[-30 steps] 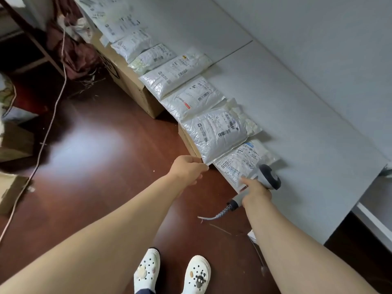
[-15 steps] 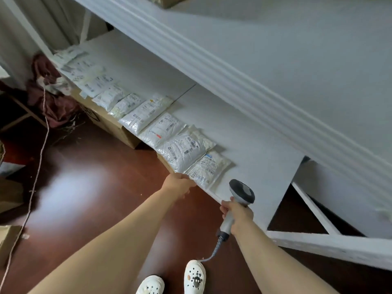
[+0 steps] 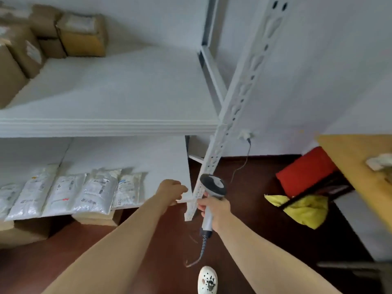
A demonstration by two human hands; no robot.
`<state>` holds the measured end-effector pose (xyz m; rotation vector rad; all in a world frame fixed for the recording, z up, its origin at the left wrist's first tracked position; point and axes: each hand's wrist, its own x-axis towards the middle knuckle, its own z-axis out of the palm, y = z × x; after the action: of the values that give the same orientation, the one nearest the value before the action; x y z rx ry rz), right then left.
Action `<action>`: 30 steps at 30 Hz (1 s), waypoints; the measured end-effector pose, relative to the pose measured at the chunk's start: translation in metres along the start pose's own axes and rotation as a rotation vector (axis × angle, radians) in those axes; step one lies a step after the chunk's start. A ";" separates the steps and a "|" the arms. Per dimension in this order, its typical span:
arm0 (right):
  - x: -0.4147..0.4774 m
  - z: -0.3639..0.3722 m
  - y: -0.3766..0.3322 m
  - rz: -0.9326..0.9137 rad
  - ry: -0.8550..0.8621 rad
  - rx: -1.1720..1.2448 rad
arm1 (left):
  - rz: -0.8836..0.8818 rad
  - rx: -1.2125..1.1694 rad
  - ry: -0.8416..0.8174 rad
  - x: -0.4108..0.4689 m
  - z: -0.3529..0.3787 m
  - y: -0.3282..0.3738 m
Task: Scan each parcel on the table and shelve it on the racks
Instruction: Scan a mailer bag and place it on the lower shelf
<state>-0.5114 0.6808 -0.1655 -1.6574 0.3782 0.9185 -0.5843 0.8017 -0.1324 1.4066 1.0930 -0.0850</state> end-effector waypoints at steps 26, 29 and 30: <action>-0.081 -0.611 0.020 -0.117 0.472 0.990 | 0.373 0.604 -0.648 -0.151 0.580 0.080; -0.073 -0.651 0.013 -0.146 0.496 1.031 | 0.482 0.702 -0.616 -0.148 0.620 0.093; -0.067 -0.661 0.009 -0.154 0.504 1.043 | 0.519 0.731 -0.603 -0.144 0.632 0.099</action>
<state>-0.3165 0.0499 -0.0904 -0.8828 0.8778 0.0806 -0.2502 0.2388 -0.0981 2.0872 0.1573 -0.5356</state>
